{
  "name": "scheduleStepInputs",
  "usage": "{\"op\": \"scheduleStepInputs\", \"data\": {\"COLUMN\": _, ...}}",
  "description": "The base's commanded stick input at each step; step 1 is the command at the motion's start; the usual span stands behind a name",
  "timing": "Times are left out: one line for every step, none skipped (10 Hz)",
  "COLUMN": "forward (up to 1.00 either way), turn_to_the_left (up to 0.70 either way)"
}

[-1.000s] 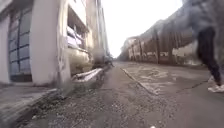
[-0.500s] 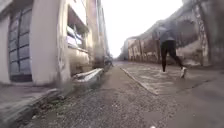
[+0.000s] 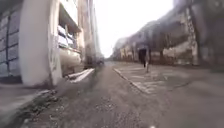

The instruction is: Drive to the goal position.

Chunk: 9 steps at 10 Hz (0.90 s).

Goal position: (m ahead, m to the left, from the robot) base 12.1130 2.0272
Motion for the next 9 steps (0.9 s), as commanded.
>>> {"op": "scheduleStepInputs", "data": {"forward": 0.00, "turn_to_the_left": 0.00}}
{"op": "scheduleStepInputs", "data": {"forward": 0.00, "turn_to_the_left": 0.00}}
{"op": "scheduleStepInputs", "data": {"forward": 0.00, "turn_to_the_left": 0.00}}
{"op": "scheduleStepInputs", "data": {"forward": 0.00, "turn_to_the_left": 0.00}}
{"op": "scheduleStepInputs", "data": {"forward": 0.00, "turn_to_the_left": 0.00}}
{"op": "scheduleStepInputs", "data": {"forward": 0.00, "turn_to_the_left": 0.00}}
{"op": "scheduleStepInputs", "data": {"forward": 0.00, "turn_to_the_left": 0.00}}
{"op": "scheduleStepInputs", "data": {"forward": 0.10, "turn_to_the_left": 0.00}}
{"op": "scheduleStepInputs", "data": {"forward": 0.60, "turn_to_the_left": 0.00}}
